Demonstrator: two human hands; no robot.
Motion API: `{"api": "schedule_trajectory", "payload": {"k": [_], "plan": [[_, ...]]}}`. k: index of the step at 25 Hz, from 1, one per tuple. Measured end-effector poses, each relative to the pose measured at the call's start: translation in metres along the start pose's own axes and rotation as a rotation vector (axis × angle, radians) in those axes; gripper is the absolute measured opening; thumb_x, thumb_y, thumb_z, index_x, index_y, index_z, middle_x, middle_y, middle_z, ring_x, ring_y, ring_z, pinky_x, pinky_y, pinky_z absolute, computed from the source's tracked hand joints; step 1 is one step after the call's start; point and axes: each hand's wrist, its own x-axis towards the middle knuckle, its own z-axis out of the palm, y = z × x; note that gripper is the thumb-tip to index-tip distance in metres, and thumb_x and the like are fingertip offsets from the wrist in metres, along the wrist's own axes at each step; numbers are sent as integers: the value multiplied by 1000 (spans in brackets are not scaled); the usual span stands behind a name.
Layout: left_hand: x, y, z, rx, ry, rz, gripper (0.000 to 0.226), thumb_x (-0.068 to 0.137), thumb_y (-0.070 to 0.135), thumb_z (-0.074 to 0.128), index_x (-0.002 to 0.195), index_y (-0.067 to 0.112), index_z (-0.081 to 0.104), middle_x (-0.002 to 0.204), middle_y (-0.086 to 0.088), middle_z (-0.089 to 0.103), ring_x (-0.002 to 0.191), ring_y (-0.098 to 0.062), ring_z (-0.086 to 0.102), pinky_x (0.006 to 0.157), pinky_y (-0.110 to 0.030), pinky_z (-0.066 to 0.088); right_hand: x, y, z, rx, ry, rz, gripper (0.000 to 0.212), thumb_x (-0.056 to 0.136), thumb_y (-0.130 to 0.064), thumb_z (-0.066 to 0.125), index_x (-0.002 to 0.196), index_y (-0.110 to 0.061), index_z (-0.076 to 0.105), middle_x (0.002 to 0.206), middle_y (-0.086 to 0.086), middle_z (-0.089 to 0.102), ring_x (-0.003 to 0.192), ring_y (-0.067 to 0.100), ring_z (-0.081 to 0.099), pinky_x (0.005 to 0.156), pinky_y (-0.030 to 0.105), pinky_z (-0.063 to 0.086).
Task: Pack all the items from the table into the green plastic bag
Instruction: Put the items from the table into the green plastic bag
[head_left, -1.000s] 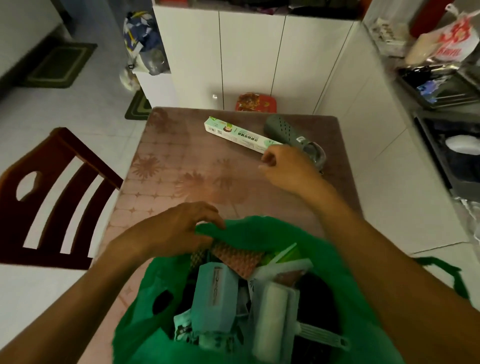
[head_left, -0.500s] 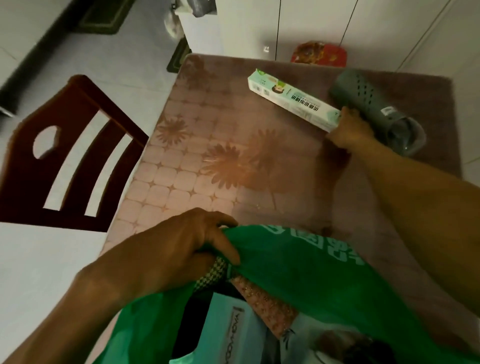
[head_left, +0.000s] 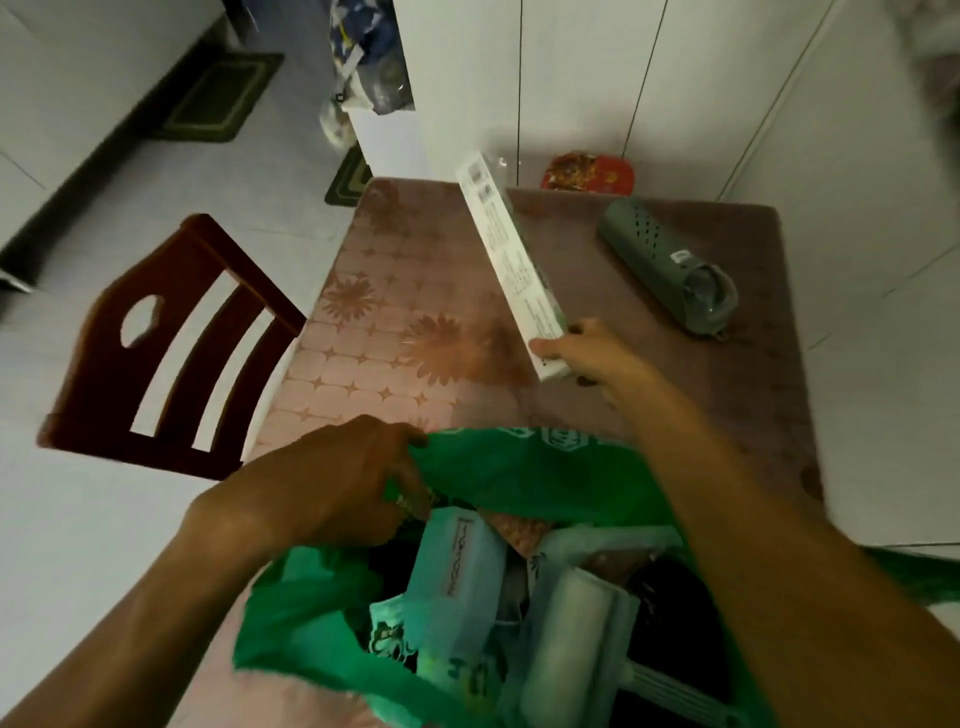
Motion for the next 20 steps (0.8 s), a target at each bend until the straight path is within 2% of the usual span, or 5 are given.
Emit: {"api": "schedule_trajectory", "payload": {"k": [2, 7, 14, 17, 20], "plan": [[-16, -10, 14, 237, -57, -137, 59, 80, 38, 61, 136, 35, 41, 145, 6, 33, 122, -21, 42, 88, -31, 47, -55, -10, 4, 96, -46, -105, 52, 78, -17, 77, 123, -10, 52, 124, 6, 63, 91, 14, 64, 59, 22, 51], [-55, 4, 15, 64, 28, -28, 75, 86, 18, 60, 146, 30, 16, 144, 0, 37, 108, -17, 49, 83, -28, 48, -158, -36, 41, 149, -178, -346, 61, 73, -11, 79, 124, -24, 46, 114, -5, 62, 106, 16, 61, 80, 34, 55], [-64, -26, 24, -300, 184, 150, 74, 81, -8, 51, 144, 26, 29, 136, 5, 45, 108, -12, 52, 82, -23, 48, -216, 0, 50, 113, -148, -431, 46, 74, 0, 77, 101, -33, 59, 103, -16, 66, 102, 11, 65, 81, 28, 57], [-60, -29, 21, -642, 212, 219, 68, 77, -18, 44, 132, 21, 46, 110, 7, 61, 78, 3, 63, 58, -12, 48, -224, 9, 29, 22, -64, -425, 55, 75, -4, 78, 107, -38, 50, 109, -15, 61, 100, 6, 61, 91, 36, 52], [-54, -21, 18, -691, 177, 221, 67, 76, -19, 43, 129, 22, 49, 114, 5, 61, 85, 2, 63, 58, -12, 49, -215, 19, 14, -298, -57, -456, 74, 73, -15, 81, 133, -33, 41, 128, -12, 52, 116, 11, 54, 98, 37, 48]]}}
